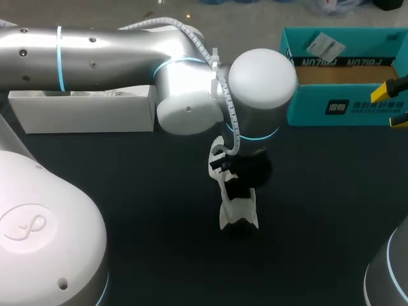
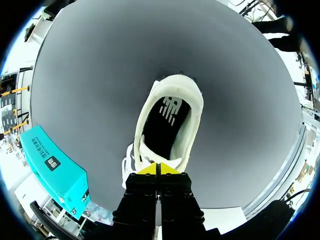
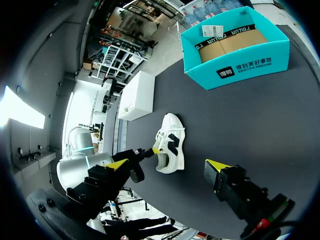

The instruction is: Take the shoe out of the shoebox, open the shoe tongue, remove and reinsert the insole, then place the shoe into the shoebox

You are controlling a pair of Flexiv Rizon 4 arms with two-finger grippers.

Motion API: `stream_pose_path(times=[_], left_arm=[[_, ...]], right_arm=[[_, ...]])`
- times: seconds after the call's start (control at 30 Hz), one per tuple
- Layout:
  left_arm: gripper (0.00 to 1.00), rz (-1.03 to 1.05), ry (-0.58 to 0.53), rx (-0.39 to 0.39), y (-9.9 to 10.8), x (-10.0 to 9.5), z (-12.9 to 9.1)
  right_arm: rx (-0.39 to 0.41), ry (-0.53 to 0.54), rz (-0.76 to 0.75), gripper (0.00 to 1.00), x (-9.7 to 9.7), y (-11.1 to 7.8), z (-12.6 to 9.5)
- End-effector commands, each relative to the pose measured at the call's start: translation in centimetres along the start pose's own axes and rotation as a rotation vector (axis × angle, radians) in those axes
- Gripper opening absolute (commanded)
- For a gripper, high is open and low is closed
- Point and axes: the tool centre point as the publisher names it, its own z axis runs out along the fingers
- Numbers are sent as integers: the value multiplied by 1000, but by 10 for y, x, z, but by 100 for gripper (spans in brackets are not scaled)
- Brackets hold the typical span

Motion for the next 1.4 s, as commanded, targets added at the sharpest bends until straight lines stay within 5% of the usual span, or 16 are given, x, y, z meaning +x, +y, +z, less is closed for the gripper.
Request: stream_pose_path(times=[0.03, 0.1, 0.17, 0.23, 0.7, 0.9, 1.2, 1.23, 1.27, 1.3, 1.37, 1.4], left_arm=[[0, -303, 158, -25, 7, 4, 0], [0, -608, 263, -50, 8, 9, -6], [0, -997, 218, 25, 9, 26, -21], [0, -1220, 351, 41, 3, 39, -28], [0, -1249, 319, 30, 0, 42, -32], [0, -1613, 114, 34, -3, 43, -54], [0, -1720, 94, 30, -30, 41, -55], [7, -1727, 89, 33, -34, 42, -56], [29, -1732, 88, 52, -38, 42, -56], [71, -1741, 76, 70, -42, 43, -56], [100, -1734, 66, 103, -50, 44, -53], [100, -1726, 55, 126, -54, 44, -52]], right_arm=[[1, -3, 2, 100, 0, 0, 0], [1, -3, 2, 100, 0, 0, 0], [1, -3, 2, 100, 0, 0, 0], [1, -3, 2, 100, 0, 0, 0], [1, -3, 2, 100, 0, 0, 0], [1, -3, 2, 100, 0, 0, 0], [1, -3, 2, 100, 0, 0, 0], [1, -3, 2, 100, 0, 0, 0], [1, -3, 2, 100, 0, 0, 0], [1, -3, 2, 100, 0, 0, 0], [1, -3, 2, 100, 0, 0, 0], [1, -3, 2, 100, 0, 0, 0]])
